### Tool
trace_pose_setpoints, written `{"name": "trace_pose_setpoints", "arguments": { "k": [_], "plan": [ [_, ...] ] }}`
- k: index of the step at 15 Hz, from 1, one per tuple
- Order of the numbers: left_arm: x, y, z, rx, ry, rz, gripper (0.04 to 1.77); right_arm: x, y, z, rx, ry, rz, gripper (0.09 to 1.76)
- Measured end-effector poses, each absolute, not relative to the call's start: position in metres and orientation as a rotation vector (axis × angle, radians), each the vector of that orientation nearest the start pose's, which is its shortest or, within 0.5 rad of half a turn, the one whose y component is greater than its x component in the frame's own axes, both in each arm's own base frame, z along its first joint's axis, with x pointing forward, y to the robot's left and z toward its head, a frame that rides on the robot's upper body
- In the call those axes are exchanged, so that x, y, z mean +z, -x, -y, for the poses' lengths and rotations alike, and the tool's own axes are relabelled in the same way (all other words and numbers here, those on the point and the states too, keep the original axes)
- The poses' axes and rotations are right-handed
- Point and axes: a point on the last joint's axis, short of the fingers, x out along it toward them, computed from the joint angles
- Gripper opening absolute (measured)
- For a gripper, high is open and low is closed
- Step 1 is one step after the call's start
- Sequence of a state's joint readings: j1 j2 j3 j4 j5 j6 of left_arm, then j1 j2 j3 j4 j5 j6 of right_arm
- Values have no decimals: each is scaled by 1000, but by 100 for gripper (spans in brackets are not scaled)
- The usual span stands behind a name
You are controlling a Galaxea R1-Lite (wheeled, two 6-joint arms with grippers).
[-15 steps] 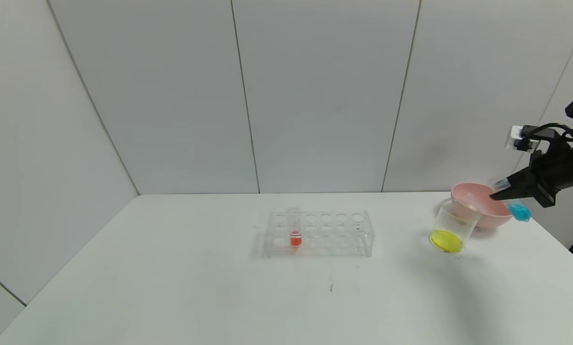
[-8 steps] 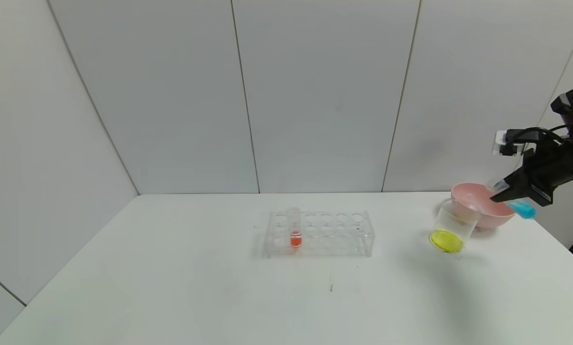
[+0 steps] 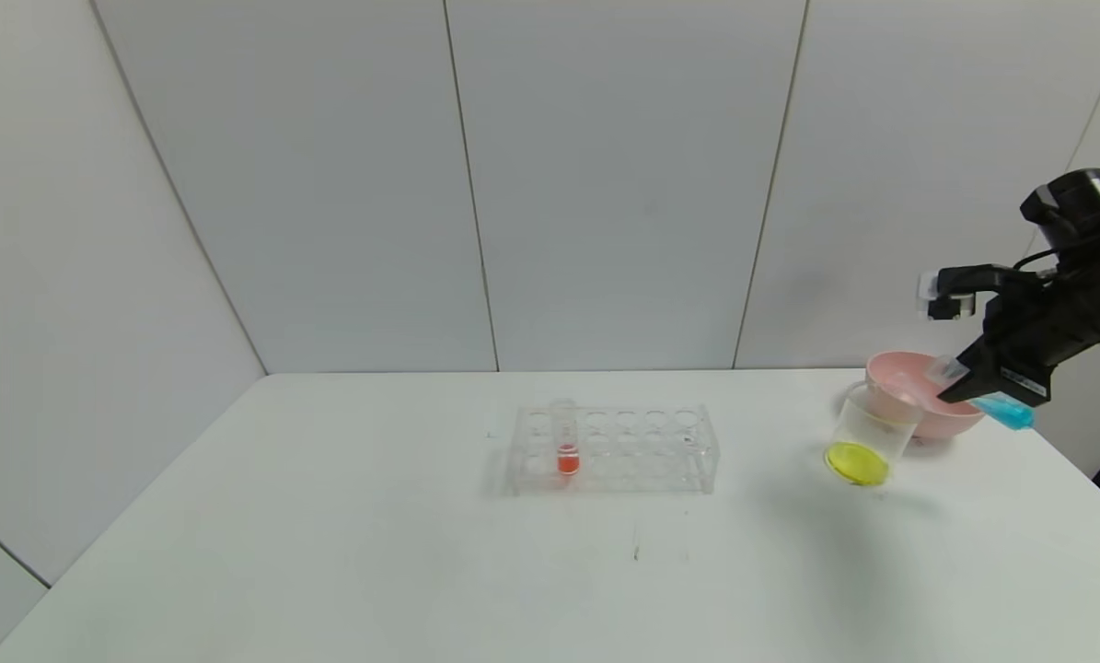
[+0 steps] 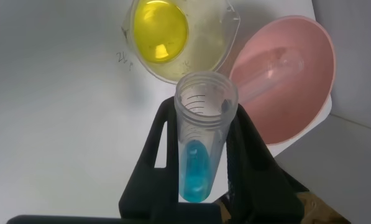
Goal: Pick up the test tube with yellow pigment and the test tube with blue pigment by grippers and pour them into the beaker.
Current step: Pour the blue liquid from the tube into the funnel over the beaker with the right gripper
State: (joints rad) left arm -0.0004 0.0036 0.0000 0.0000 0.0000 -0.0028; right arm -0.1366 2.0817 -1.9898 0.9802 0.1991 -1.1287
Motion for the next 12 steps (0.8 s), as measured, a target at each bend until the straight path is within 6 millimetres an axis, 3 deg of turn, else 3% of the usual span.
{"name": "trace_pose_setpoints", "arguments": {
  "k": [12],
  "plan": [
    [76, 23, 0, -1, 3, -4, 176, 217, -391, 26, 557, 969, -967, 50]
  ]
}}
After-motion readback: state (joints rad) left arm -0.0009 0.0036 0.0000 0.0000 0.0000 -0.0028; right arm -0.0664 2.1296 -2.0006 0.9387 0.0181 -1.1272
